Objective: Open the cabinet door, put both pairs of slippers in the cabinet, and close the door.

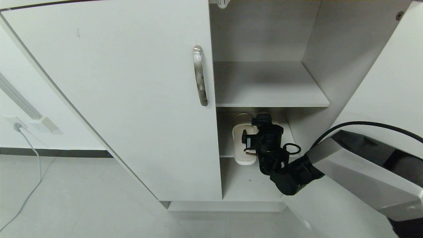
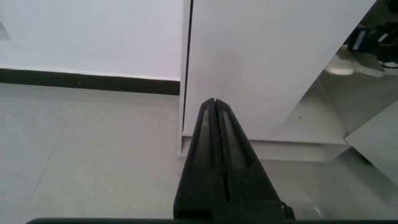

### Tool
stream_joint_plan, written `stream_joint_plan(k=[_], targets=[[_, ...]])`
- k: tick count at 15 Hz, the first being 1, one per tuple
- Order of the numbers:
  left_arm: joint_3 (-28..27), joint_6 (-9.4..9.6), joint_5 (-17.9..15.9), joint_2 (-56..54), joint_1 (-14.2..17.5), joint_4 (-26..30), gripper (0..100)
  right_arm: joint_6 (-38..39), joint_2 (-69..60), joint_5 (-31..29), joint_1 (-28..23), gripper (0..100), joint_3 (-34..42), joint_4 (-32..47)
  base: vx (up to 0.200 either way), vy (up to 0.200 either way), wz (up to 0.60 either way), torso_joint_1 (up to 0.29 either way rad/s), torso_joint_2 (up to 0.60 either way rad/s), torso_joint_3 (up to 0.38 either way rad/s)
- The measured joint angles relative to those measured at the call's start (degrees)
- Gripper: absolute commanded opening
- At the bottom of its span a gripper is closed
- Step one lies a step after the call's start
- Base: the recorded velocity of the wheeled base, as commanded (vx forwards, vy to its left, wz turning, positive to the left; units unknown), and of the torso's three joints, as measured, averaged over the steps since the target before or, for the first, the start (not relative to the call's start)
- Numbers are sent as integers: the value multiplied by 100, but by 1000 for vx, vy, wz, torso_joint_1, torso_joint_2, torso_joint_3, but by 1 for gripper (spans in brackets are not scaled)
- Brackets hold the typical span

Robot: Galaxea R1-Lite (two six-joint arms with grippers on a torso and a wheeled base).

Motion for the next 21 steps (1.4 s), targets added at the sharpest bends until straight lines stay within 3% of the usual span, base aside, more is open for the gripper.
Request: stream_joint_plan(k=[8,12,16,21], targets=[[0,-20,0,0,0,0,0,106,-2029,-22,1123,100,3695,-1247,0,0,0,0,0,0],[0,-24,0,0,0,0,0,163,-2356,-24,1331,100,3910,-1284,0,0,0,0,0,0],[0,-33,-2,0,-2,2,0,166,-2421,-41,1365,100,3931,-1291,-200,0,0,5,1,-1],[0,-37,0,0,0,0,0,158,-2434,-93,1387,100,3969,-1275,0,0,0,0,0,0]])
